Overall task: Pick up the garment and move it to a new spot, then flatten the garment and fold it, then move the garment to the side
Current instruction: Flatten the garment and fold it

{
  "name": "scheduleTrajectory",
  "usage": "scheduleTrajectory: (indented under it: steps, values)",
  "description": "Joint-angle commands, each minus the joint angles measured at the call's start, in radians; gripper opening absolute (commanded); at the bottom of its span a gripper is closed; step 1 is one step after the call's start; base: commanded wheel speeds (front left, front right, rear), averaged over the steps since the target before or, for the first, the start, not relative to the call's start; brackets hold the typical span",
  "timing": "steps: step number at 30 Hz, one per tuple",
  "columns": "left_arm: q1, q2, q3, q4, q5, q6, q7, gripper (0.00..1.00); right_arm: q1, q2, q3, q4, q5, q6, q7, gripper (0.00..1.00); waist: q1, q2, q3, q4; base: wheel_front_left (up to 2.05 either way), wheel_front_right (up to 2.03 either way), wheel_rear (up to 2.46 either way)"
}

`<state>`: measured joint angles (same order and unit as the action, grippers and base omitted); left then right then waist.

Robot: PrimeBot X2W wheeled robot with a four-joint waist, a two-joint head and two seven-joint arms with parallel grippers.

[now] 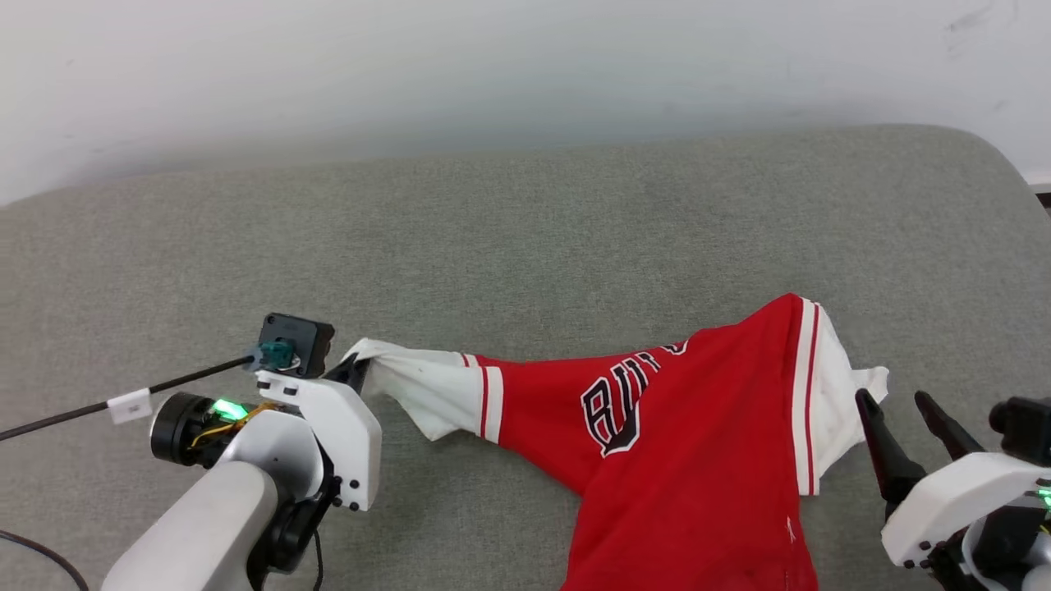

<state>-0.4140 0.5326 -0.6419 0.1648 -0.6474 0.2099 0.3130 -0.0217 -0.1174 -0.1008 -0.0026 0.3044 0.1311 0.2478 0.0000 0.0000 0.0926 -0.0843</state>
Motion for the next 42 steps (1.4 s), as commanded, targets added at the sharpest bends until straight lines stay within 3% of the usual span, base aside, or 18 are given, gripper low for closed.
scheduleTrajectory:
  steps: [1,11,23,24,25,26,32,42]
  values:
    - [0.014,0.01,0.011,-0.023,0.009,0.014,-0.02,0.0,-0.005,-0.01,-0.017,0.013,0.018,-0.001,0.026,1.0,0.0,0.0,-0.007,0.014,0.0,0.0,0.0]
    - [-0.012,0.051,0.031,-0.219,0.065,0.062,-0.06,0.0,-0.165,-0.106,-0.08,0.194,0.097,-0.001,0.357,1.0,0.0,0.0,0.06,0.068,0.0,0.0,0.0]
    - [-0.075,0.024,0.014,-0.273,0.089,0.057,-0.064,0.0,-0.36,-0.142,-0.045,0.429,0.122,-0.001,0.584,1.0,0.0,0.0,0.176,0.117,0.0,0.0,0.0]
    - [-0.077,0.022,0.014,-0.271,0.087,0.058,-0.064,0.0,-0.356,-0.141,-0.039,0.449,0.119,-0.001,0.593,0.93,0.0,0.0,0.181,0.12,0.0,0.0,0.0]
    - [-0.079,0.021,0.015,-0.267,0.085,0.057,-0.066,0.0,-0.357,-0.137,-0.037,0.471,0.123,-0.001,0.607,0.41,0.0,0.0,0.184,0.122,0.0,0.0,0.0]
    - [-0.08,0.019,0.015,-0.263,0.083,0.055,-0.068,0.0,-0.354,-0.13,-0.03,0.488,0.129,-0.001,0.619,0.01,0.0,0.0,0.186,0.123,0.0,0.0,0.0]
    - [-0.078,0.024,0.031,-0.229,0.062,0.049,-0.081,0.0,-0.399,-0.164,0.004,0.489,0.133,-0.001,0.577,0.0,0.0,0.0,0.172,0.115,0.0,0.0,0.0]
    - [-0.075,0.051,0.093,-0.16,0.035,0.063,-0.13,0.0,-0.491,-0.241,0.05,0.418,0.063,-0.001,0.413,0.0,0.0,0.0,0.056,0.081,0.0,0.0,0.0]
